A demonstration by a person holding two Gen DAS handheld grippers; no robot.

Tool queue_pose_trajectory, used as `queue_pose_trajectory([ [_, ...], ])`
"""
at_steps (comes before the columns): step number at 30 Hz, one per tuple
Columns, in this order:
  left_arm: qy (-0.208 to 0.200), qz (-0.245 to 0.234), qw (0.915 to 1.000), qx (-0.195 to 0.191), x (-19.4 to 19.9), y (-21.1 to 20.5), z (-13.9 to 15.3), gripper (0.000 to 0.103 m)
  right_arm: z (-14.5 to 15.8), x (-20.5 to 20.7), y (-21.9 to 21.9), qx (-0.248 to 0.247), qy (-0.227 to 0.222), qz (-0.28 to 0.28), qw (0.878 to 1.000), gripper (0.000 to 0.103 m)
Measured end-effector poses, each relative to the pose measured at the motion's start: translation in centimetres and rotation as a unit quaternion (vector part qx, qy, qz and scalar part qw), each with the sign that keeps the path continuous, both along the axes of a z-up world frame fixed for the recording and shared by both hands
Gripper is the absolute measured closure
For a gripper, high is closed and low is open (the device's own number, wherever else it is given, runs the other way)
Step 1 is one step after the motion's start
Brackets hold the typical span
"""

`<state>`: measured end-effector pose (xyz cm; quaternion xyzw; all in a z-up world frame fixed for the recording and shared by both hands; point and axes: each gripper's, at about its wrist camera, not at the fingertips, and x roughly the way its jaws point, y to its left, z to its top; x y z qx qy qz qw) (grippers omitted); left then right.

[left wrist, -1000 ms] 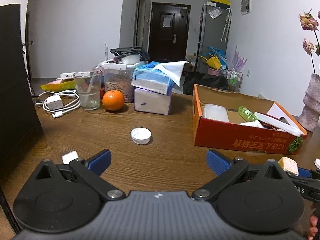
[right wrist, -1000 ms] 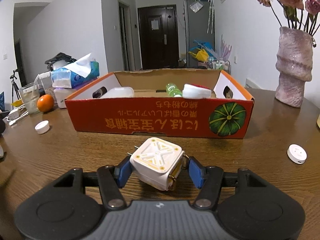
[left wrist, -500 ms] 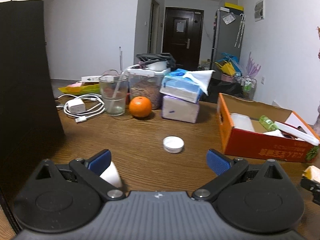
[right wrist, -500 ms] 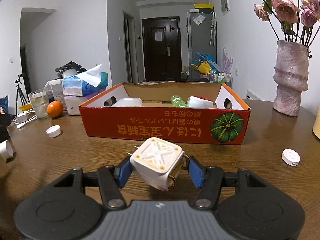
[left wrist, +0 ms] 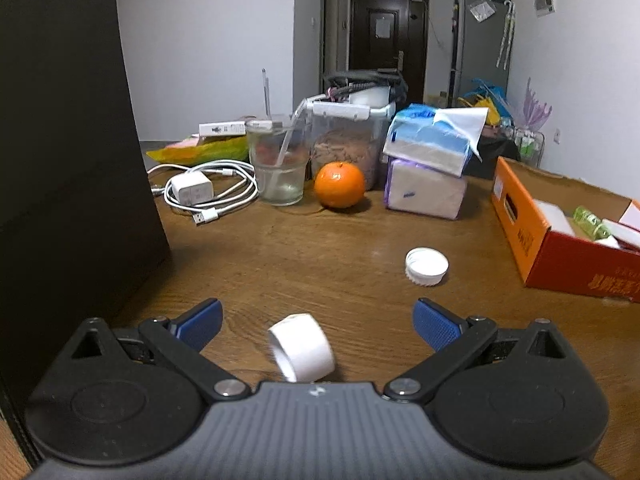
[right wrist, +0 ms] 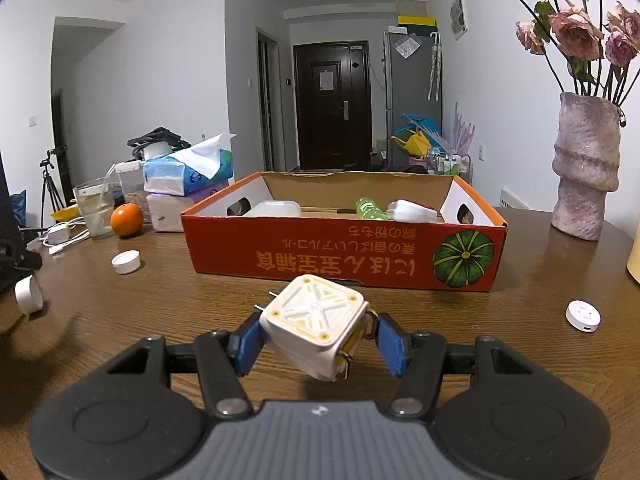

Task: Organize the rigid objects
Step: 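Grasp the white tape roll with left tool while right tool holds plug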

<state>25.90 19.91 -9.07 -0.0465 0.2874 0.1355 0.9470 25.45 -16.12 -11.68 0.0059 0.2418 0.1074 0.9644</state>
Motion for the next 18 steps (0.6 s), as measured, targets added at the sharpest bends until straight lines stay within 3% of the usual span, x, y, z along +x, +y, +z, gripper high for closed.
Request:
queue_pose_trajectory([
  [10, 0.038, -0.05, 0.9971, 0.043, 0.9, 1.4, -2.0, 0.0, -0.1, -0.3, -0.1, -0.001, 0.0, -0.008, 1.0, 0.044],
  [18, 0.046, -0.113, 0.9906, 0.061, 1.1, 2.5, -3.0, 0.001, -0.3, -0.3, -0.4, -0.006, 0.002, -0.02, 1.0, 0.044],
])
